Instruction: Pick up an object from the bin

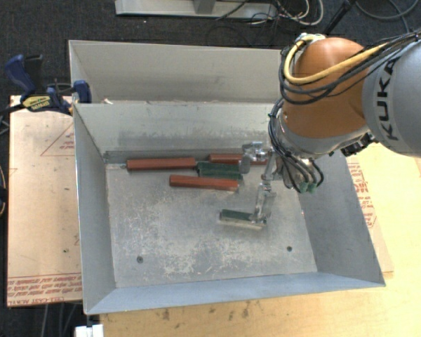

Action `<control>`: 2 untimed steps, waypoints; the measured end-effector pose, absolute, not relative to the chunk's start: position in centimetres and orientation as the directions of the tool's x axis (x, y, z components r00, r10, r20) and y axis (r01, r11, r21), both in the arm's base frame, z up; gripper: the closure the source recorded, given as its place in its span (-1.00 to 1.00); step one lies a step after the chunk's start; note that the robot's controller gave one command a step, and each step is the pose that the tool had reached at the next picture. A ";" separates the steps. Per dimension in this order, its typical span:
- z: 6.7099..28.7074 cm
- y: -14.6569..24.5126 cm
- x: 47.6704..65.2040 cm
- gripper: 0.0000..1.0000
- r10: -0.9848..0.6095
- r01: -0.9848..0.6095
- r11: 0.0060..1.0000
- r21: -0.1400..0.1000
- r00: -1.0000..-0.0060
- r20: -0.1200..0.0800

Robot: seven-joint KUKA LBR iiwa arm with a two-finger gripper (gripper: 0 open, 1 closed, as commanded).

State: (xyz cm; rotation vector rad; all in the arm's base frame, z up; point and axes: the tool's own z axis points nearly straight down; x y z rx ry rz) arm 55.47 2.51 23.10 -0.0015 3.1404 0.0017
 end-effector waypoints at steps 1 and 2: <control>16.3 0.8 55.2 -1.00 -0.028 -0.028 1.000 0.001 -1.000 -0.006; 14.1 -1.5 54.1 -1.00 -0.007 -0.007 1.000 0.001 -1.000 0.005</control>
Offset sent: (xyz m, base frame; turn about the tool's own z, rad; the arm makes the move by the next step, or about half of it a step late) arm -0.0133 -0.0431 -0.0853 -0.0050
